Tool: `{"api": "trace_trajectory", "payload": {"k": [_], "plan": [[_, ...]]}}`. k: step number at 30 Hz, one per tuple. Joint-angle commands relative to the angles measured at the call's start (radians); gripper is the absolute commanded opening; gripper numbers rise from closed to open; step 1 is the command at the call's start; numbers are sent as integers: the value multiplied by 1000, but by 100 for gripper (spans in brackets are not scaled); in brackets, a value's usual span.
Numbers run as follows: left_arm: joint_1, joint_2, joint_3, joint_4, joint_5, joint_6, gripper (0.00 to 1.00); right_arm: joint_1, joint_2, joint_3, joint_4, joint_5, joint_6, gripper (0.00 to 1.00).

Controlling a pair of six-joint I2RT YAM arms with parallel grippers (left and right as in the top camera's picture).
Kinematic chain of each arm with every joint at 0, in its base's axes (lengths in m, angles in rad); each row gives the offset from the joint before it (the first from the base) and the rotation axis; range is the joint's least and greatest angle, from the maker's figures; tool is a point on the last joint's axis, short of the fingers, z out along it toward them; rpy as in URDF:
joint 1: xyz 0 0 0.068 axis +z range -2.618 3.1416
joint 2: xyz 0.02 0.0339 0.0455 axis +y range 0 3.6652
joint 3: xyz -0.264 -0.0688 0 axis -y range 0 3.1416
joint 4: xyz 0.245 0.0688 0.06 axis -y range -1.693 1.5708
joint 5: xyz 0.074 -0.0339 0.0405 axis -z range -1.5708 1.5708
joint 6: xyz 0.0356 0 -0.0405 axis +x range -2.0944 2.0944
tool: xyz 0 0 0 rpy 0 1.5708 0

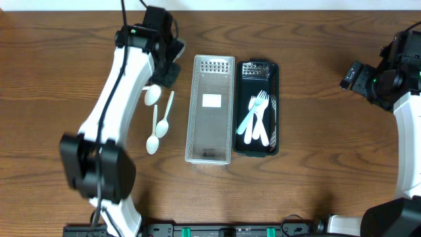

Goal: Pack container
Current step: 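Place the spoon into the grey tray and open left gripper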

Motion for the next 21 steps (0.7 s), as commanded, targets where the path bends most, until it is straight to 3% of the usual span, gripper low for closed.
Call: {"api": "trace_trajectory", "payload": {"k": [1,6,8,11,16,18,21], "plan": [[-84,-22,5,-10,132,-177,6,-9,0,-3,0,-1,-2,99],[-177,14,-46,30,112,-402,7,-9,0,-3,-4,-1,-2,99],[-200,40,-71,44,112,-439,7,-9,0,-3,-4,-1,-2,99],[-229,84,-85,50,113,-473,17,-9,0,-3,-3,-8,-2,99],[-233,84,-67,19,116,-474,66,-9,0,-3,2,-8,-2,99],[-216,68,-33,-43,115,-473,73,-9,0,-3,3,-8,-2,99],[-169,27,-19,-127,98,-437,74,-9,0,-3,3,-8,-2,99]]}}
